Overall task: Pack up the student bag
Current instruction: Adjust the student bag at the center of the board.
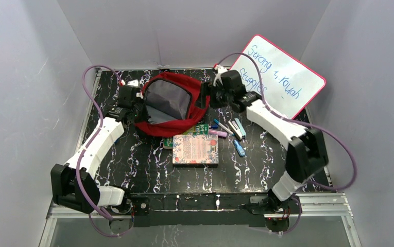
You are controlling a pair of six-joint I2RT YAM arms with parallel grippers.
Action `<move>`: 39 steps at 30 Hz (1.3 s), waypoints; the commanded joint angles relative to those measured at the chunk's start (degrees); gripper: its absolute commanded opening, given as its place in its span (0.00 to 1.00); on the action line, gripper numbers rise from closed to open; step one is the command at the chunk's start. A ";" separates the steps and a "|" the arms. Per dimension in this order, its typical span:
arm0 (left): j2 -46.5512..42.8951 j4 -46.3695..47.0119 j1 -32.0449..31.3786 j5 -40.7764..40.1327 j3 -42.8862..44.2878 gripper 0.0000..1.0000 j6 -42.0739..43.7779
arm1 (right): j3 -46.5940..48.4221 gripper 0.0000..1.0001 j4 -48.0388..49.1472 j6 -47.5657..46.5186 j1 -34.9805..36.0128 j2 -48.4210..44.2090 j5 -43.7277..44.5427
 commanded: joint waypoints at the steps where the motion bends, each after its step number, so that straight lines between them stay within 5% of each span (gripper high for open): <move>1: -2.51 -0.64 0.11 -4.51 -0.59 0.00 2.30 | 13.03 0.89 -3.74 -8.66 -0.52 11.02 6.46; 10: -2.31 -1.60 0.26 -6.60 -0.80 0.00 4.43 | 42.12 0.88 -17.64 -21.20 -5.47 33.97 12.20; 18: 0.64 -1.31 0.49 -7.02 1.10 0.00 6.04 | 55.44 0.83 -23.06 -24.62 -8.63 46.79 3.37; 24: 2.24 -1.04 1.57 -6.65 1.97 0.00 5.95 | 55.18 0.62 -21.52 -23.14 -10.47 48.49 -1.83; 31: 5.86 -0.01 4.78 -6.05 5.55 0.00 5.40 | 44.59 0.23 -12.43 -18.63 -11.16 40.43 1.65; 39: 14.66 4.55 9.60 -5.51 12.20 0.00 3.96 | 36.75 0.16 -12.10 -12.76 -11.24 32.71 10.00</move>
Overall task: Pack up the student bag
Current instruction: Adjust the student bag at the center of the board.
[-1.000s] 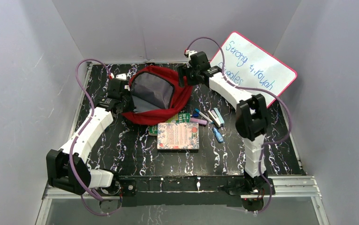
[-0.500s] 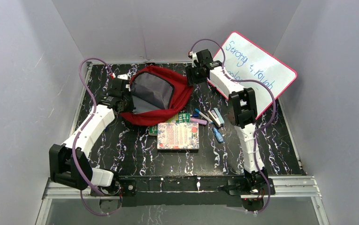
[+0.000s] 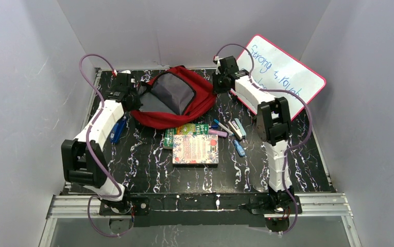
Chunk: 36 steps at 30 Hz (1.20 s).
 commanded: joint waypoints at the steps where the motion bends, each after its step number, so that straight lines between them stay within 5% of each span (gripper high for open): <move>1: 2.92 4.58 2.31 -0.35 3.79 0.00 -0.94 | -3.99 0.15 3.11 4.40 -0.79 -8.49 6.66; 6: 2.96 9.68 4.08 -0.23 0.55 0.00 -1.04 | -12.76 0.24 3.70 7.01 -0.81 -14.13 8.33; 12: -2.71 21.92 4.60 0.71 -11.76 0.00 -0.97 | -21.23 0.52 6.19 6.04 -0.73 -22.71 7.47; 16: -5.27 26.60 4.69 3.10 -16.98 0.00 -1.21 | -23.23 0.60 6.22 4.79 -0.42 -27.83 2.48; 25: -0.73 16.56 4.69 -0.35 -13.04 0.00 -2.28 | -26.83 0.67 3.12 3.19 5.06 -34.04 -0.31; 31: 1.01 11.05 4.69 -1.74 -12.03 0.00 -4.54 | -35.20 0.70 2.93 5.22 7.52 -40.86 -0.77; 36: 1.26 11.57 4.69 -0.50 -12.21 0.00 -4.58 | -46.10 0.81 1.82 11.15 8.91 -49.13 -1.43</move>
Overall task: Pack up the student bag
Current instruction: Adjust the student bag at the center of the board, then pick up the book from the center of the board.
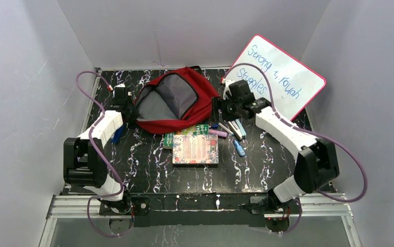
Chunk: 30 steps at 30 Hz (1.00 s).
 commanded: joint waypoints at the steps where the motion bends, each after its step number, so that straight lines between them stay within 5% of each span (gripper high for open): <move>1: 0.43 -2.38 0.21 -0.05 1.56 0.00 -0.77 | -8.51 0.86 -0.37 6.62 0.83 -10.08 -1.32; 4: 1.32 -2.57 0.21 1.51 1.94 0.00 -0.56 | -16.93 0.98 1.82 11.53 0.94 -17.31 -3.68; 12: 2.06 -2.39 0.21 3.80 2.11 0.00 0.02 | -35.56 0.99 18.11 21.37 0.93 -28.57 -13.73; 30: 2.11 -1.93 0.21 5.21 1.81 0.00 0.28 | -45.68 0.99 37.37 24.11 0.86 -17.37 -12.88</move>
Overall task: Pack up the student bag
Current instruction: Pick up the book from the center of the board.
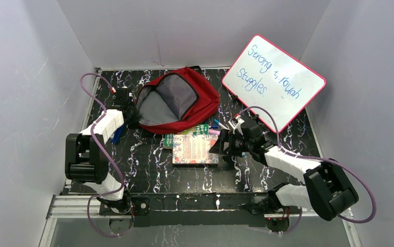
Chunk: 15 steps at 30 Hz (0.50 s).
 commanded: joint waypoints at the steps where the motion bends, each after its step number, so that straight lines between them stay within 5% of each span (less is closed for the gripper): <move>1: -0.33 -0.38 0.14 1.25 1.58 0.00 0.37 | -1.22 0.99 8.73 0.59 -0.06 2.73 0.06; 10: -0.20 -0.42 0.14 1.87 1.59 0.01 0.35 | -1.47 0.96 17.51 -0.51 -0.17 11.38 -4.70; 15: -0.91 -0.08 0.14 1.72 1.20 0.18 0.39 | -2.64 0.88 21.25 -0.51 -0.68 13.91 -5.74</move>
